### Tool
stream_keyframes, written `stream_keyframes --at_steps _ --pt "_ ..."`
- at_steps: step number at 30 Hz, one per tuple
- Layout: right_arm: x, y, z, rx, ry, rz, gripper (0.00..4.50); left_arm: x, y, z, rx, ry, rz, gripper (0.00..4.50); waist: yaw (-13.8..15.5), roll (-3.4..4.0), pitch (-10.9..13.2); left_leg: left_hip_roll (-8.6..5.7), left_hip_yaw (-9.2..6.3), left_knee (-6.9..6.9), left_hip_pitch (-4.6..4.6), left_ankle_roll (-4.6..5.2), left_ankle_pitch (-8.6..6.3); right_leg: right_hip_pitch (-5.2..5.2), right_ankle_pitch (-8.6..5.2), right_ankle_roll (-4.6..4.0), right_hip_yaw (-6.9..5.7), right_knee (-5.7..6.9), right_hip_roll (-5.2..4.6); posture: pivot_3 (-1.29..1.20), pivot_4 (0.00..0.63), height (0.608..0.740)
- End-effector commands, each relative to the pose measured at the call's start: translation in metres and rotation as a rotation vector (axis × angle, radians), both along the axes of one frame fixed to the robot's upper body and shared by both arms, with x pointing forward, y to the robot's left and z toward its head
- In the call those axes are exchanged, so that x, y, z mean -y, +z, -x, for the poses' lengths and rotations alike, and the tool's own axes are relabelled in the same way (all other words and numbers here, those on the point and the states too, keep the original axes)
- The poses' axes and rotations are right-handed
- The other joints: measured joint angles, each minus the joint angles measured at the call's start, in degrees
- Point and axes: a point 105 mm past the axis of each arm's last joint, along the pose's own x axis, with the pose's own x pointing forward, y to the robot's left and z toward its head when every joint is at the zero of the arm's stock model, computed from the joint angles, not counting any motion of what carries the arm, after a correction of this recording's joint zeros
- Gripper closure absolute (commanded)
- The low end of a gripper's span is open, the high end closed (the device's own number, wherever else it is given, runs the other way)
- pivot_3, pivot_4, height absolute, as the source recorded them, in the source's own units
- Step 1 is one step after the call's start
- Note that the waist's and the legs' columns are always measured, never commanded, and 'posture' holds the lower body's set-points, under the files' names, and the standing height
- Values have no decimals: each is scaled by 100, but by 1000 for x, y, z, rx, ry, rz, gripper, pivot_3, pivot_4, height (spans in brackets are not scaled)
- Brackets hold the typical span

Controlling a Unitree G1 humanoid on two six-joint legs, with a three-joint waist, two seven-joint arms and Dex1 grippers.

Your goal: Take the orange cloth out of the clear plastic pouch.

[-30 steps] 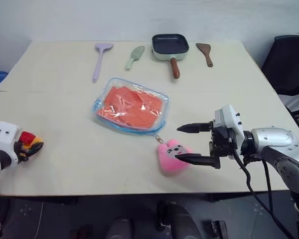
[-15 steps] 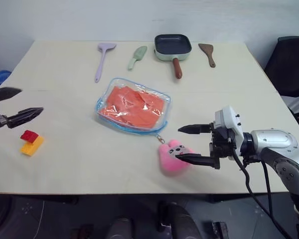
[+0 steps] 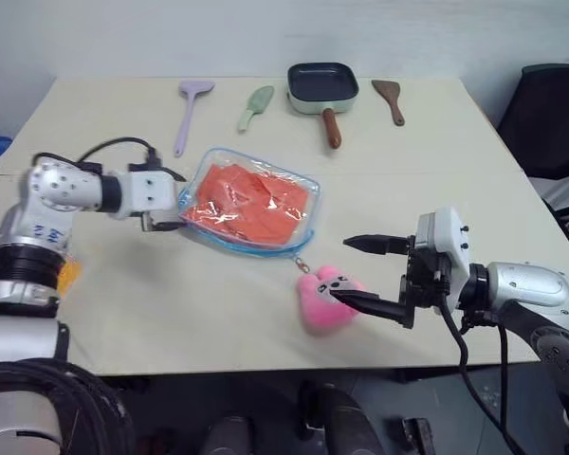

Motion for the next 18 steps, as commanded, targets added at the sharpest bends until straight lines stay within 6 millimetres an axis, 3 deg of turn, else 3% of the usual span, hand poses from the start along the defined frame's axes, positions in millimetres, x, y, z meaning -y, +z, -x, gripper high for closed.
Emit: stream_keyframes --at_steps 1,11,14,18 --pt "-1 9 7 46 -15 -19 0 4 -2 -6 23 -31 -61 173 6 -1 1 0 0 1 2 0 0 1 0 0 1 1 0 0 150 740" --pt "0 8 9 53 -68 -25 0 18 -2 -24 71 -21 -82 173 34 -4 0 0 -5 1 5 4 -1 5 1 1 10 2 -2 0 150 740" --pt "-1 8 11 54 -69 -18 0 18 -8 -21 31 -27 -78 719 37 -4 -1 0 -6 2 6 5 -1 5 1 2 9 3 -2 0 150 740" --pt "0 7 11 58 -69 -8 0 22 -17 -13 -60 -62 -33 1964 40 -4 -1 0 -5 2 6 5 0 6 1 1 2 3 -2 0 150 740"
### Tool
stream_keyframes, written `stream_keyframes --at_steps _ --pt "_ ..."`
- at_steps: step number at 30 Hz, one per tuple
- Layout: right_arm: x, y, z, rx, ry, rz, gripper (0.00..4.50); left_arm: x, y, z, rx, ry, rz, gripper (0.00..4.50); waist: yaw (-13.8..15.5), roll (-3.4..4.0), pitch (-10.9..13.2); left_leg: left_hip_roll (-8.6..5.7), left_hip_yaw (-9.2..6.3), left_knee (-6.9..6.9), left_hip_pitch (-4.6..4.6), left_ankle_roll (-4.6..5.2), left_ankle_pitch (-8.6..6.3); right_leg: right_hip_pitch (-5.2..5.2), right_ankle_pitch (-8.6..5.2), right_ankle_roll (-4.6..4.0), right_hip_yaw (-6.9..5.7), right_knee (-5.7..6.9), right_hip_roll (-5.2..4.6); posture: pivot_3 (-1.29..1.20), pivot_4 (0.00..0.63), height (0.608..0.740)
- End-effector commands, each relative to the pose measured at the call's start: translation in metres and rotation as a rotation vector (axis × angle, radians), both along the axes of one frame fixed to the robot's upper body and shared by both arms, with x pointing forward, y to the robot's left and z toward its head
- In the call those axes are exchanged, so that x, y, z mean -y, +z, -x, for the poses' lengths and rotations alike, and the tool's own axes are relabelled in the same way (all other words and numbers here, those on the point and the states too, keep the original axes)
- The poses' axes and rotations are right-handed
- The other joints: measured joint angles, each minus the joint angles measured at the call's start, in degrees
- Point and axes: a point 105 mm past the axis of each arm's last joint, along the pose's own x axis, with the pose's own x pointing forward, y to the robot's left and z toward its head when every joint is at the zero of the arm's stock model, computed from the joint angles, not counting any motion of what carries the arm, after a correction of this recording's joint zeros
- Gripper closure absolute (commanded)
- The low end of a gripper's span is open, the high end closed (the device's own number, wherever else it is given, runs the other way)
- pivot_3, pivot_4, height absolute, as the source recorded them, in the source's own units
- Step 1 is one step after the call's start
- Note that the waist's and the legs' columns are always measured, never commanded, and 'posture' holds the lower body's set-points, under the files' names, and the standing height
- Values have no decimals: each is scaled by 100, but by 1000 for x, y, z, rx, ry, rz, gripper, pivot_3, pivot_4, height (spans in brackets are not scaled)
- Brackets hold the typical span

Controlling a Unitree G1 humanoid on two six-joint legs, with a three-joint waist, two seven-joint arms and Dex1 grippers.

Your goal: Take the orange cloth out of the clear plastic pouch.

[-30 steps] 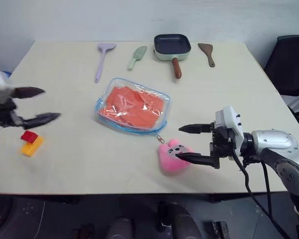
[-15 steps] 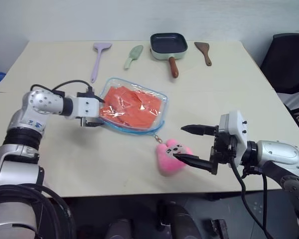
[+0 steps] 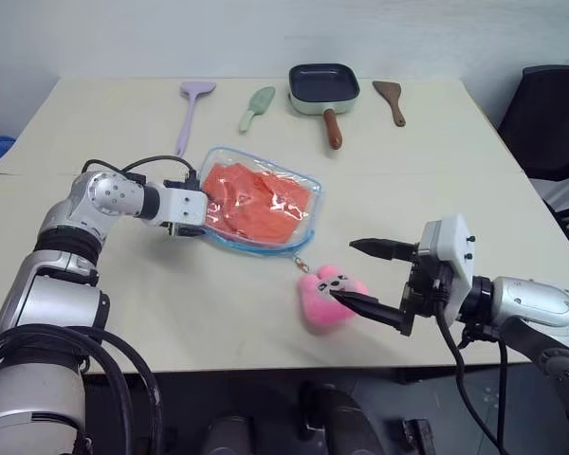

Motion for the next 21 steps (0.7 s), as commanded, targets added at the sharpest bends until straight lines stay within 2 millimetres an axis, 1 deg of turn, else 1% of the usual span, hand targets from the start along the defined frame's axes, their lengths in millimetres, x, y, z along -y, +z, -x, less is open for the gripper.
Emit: stream_keyframes --at_steps 1,5,7,10,14,18,21 --pt "-2 8 7 50 14 13 0 7 2 7 -39 -41 63 2282 -2 0 0 0 0 0 0 0 0 0 0 0 0 0 0 0 150 740" --pt "-2 7 8 46 21 24 0 15 -5 24 -107 -75 99 3498 -20 0 0 6 -1 0 1 0 0 0 0 0 12 1 -1 0 150 740" --pt "-1 6 9 42 26 28 0 22 -7 37 -146 -37 135 4072 -30 0 0 19 -6 0 2 0 0 0 0 0 25 0 -2 0 150 740" --pt "-1 5 10 37 34 32 0 33 -10 61 -237 37 181 4072 -33 0 0 23 -29 0 3 -1 0 2 0 0 29 2 -4 0 150 740" --pt "0 3 10 29 45 42 0 52 -9 85 -248 113 223 4072 -7 1 0 18 -55 2 4 -1 0 6 0 1 33 1 -3 0 150 740" --pt "0 3 9 28 53 48 0 64 -10 101 -254 118 240 4072 4 0 0 16 -59 2 4 0 0 8 -1 1 37 -1 -3 0 150 740" --pt "0 2 8 27 58 52 0 59 -15 96 -191 123 206 4072 8 0 0 17 -60 2 5 0 0 9 -1 1 38 -2 -4 0 150 740"
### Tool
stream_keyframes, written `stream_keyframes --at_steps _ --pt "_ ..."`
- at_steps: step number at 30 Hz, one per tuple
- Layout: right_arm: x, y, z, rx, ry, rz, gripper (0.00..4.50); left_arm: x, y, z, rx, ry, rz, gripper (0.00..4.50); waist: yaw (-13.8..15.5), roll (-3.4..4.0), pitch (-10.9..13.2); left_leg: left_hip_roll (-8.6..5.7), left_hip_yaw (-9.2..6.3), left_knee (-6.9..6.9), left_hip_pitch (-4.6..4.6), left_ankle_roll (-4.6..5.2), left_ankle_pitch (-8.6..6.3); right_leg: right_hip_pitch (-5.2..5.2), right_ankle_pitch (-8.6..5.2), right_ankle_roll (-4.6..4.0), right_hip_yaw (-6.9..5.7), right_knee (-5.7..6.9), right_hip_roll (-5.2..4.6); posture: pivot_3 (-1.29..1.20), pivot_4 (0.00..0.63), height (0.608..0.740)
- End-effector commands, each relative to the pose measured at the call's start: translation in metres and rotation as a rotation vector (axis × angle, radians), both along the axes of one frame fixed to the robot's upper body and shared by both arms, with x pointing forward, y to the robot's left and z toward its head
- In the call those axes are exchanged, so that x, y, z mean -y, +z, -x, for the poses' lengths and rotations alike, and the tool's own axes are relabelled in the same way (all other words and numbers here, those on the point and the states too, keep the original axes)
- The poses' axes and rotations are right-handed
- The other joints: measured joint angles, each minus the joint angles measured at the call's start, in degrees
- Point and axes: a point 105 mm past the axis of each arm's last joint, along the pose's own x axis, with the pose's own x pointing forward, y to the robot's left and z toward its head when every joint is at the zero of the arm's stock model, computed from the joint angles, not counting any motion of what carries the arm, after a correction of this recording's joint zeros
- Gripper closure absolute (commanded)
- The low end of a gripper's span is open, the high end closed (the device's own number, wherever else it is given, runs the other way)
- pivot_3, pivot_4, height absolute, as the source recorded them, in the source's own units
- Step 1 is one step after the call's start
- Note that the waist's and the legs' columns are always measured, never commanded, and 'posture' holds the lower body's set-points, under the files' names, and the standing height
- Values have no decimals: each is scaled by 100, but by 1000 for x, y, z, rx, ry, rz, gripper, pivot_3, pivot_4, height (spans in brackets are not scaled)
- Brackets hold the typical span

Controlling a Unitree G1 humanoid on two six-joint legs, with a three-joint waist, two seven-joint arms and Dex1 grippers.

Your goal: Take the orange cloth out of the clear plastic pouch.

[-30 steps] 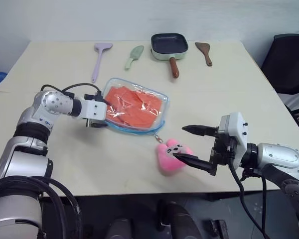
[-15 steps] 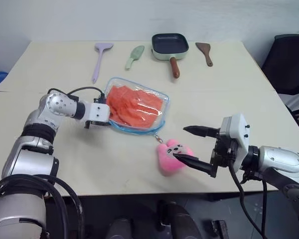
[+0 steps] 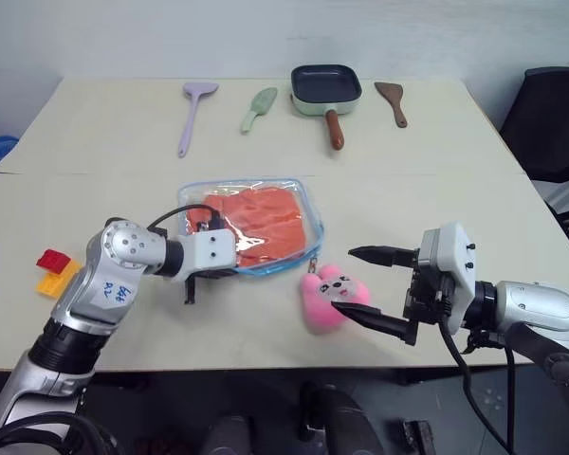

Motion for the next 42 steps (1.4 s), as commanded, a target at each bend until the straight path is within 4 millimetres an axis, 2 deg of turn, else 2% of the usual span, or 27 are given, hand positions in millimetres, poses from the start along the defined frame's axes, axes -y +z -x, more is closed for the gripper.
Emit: stream_keyframes --at_steps 1,12,15,27,37,40,42 --pt "0 5 1 34 17 9 0 -8 3 -7 106 -2 -53 4072 2 0 0 0 -1 0 0 0 0 0 0 0 0 -2 0 0 150 740" --pt "0 6 -3 35 24 18 0 -21 -13 -35 297 -234 -97 4072 8 0 0 1 -1 -1 3 6 1 -1 0 -1 -6 -8 -12 0 150 740" --pt "2 6 -4 35 18 21 0 -16 -12 -34 301 -284 -43 4072 12 0 0 1 -1 -1 2 7 1 1 1 0 -9 1 -12 0 150 740" --pt "8 5 -1 31 1 33 0 -1 2 5 357 -460 34 4072 -1 0 0 6 -6 -1 1 6 2 1 1 1 -13 1 -10 0 150 740" --pt "8 4 -1 33 3 37 0 -5 -5 -6 340 -423 -22 4072 3 0 0 0 -7 -1 0 6 2 2 0 1 -13 -4 -8 0 150 740" --pt "8 3 -2 36 1 46 0 -10 -5 -6 309 -403 -19 3518 -2 0 0 0 -6 -2 -1 6 2 1 1 1 -13 -2 -7 0 150 740" --pt "10 3 -2 36 0 51 0 -12 -3 -5 304 -394 -12 2929 1 0 0 0 -6 -2 -1 6 2 1 1 1 -13 -2 -7 0 150 740"
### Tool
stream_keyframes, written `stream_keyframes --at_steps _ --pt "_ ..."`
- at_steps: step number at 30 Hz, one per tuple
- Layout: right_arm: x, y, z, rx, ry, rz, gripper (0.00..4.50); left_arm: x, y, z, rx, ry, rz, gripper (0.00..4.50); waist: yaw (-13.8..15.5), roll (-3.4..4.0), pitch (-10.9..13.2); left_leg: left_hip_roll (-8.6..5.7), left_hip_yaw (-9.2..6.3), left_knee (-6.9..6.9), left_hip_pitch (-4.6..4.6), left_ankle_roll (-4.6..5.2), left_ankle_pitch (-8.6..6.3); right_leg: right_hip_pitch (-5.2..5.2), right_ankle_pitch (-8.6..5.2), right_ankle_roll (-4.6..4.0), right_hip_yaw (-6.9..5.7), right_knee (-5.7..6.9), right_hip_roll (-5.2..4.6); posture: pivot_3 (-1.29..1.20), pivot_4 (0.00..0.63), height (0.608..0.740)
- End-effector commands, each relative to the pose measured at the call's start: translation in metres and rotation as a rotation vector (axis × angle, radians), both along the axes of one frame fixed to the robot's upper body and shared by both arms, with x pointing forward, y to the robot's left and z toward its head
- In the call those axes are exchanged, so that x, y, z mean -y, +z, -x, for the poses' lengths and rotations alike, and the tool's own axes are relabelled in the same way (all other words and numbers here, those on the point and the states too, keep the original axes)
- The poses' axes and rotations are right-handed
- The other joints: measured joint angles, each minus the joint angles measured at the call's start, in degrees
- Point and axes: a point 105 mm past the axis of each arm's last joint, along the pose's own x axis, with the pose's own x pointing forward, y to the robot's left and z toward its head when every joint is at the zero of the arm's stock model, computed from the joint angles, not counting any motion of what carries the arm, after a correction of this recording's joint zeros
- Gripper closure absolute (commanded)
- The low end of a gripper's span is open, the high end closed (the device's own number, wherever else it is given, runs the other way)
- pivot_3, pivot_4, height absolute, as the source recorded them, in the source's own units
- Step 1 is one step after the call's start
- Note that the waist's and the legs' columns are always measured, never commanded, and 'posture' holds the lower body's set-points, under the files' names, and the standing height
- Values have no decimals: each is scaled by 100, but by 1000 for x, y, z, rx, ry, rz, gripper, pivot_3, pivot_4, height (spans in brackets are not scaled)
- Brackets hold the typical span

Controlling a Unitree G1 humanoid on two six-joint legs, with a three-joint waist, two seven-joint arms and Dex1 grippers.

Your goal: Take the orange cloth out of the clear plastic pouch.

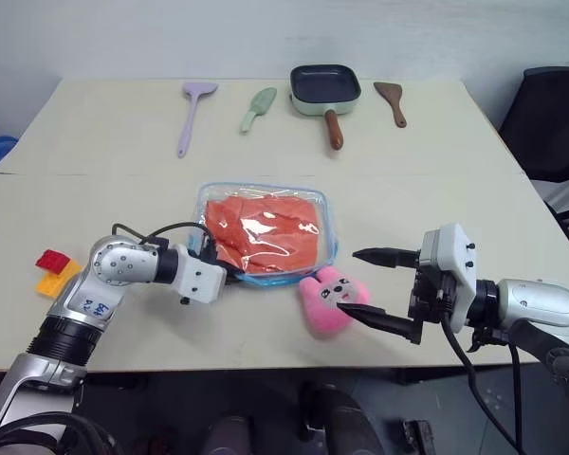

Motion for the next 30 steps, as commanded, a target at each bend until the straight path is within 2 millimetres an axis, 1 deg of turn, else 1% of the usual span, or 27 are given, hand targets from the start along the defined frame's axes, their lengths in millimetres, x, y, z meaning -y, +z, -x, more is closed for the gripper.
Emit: stream_keyframes --at_steps 1,3,5,7,9,10,11,13,14,15,17,19,21,24,26,30 --pt "3 7 2 49 4 20 0 -1 13 2 13 6 28 2645 2 0 0 1 0 0 0 0 0 0 0 0 0 0 0 0 150 740" --pt "5 6 1 50 9 36 0 -2 20 4 -12 30 71 2043 -2 0 0 3 -1 0 0 0 0 1 0 0 0 0 -1 0 150 740" --pt "8 5 -1 52 13 56 0 -3 28 10 -86 60 115 1460 -2 0 0 4 -1 0 -1 0 0 0 0 0 0 0 0 0 150 740" --pt "12 5 -6 56 15 80 0 -4 44 19 -209 84 195 1460 -5 0 0 5 -2 0 0 0 0 1 0 0 0 -1 0 0 150 740" --pt "17 4 -10 56 23 110 0 -4 68 27 -346 88 274 1460 -9 0 0 4 -2 0 -2 0 0 -1 0 0 2 0 2 0 150 740" --pt "18 4 -11 55 27 121 0 -3 76 29 -391 84 289 1460 -9 0 0 4 -2 1 -2 0 0 -1 0 0 2 0 4 0 150 740" --pt "20 3 -12 52 35 141 0 3 84 31 -422 46 286 1460 -1 0 0 1 -1 1 -2 -1 1 -1 0 0 2 0 5 0 150 740" --pt "23 3 -11 45 44 165 0 19 90 30 -452 -24 264 1460 34 1 0 -12 -8 3 -3 -1 1 5 -1 0 -3 -13 11 0 150 740" --pt "25 3 -10 42 46 174 0 29 89 30 -450 -66 242 1460 49 1 0 -15 -10 3 -3 -1 1 9 -1 0 -7 -14 14 0 150 740" --pt "25 4 -10 40 47 179 0 35 89 30 -448 -90 228 1460 48 1 0 -19 -10 4 -3 1 2 18 -1 2 -13 -13 22 0 150 740" --pt "28 4 -6 34 47 193 0 57 82 33 -462 -195 174 1460 39 2 0 -20 -12 2 -4 2 1 43 2 7 -10 -26 17 0 150 740" --pt "30 3 -3 27 30 202 0 82 71 36 -497 -298 110 1460 33 1 1 -18 -20 2 0 2 0 66 3 9 -17 -40 15 0 150 740" --pt "31 2 0 25 20 206 0 95 62 36 -508 -348 62 1460 29 1 1 -19 -18 5 1 1 0 76 4 11 -21 -44 21 0 150 740" --pt "30 3 7 19 -6 197 0 120 38 26 -422 -386 -25 1460 3 1 1 -16 -21 5 5 -2 0 78 4 10 -15 -43 19 0 150 740" --pt "29 3 10 18 -21 192 0 132 29 25 -370 -414 -50 1460 -5 2 0 -15 -29 3 12 -3 0 77 4 10 -7 -43 20 0 150 740" --pt "29 4 15 15 -60 169 0 146 12 19 -215 -452 -90 1460 6 2 0 -11 -31 3 16 -4 0 77 3 10 -4 -44 16 0 150 740"
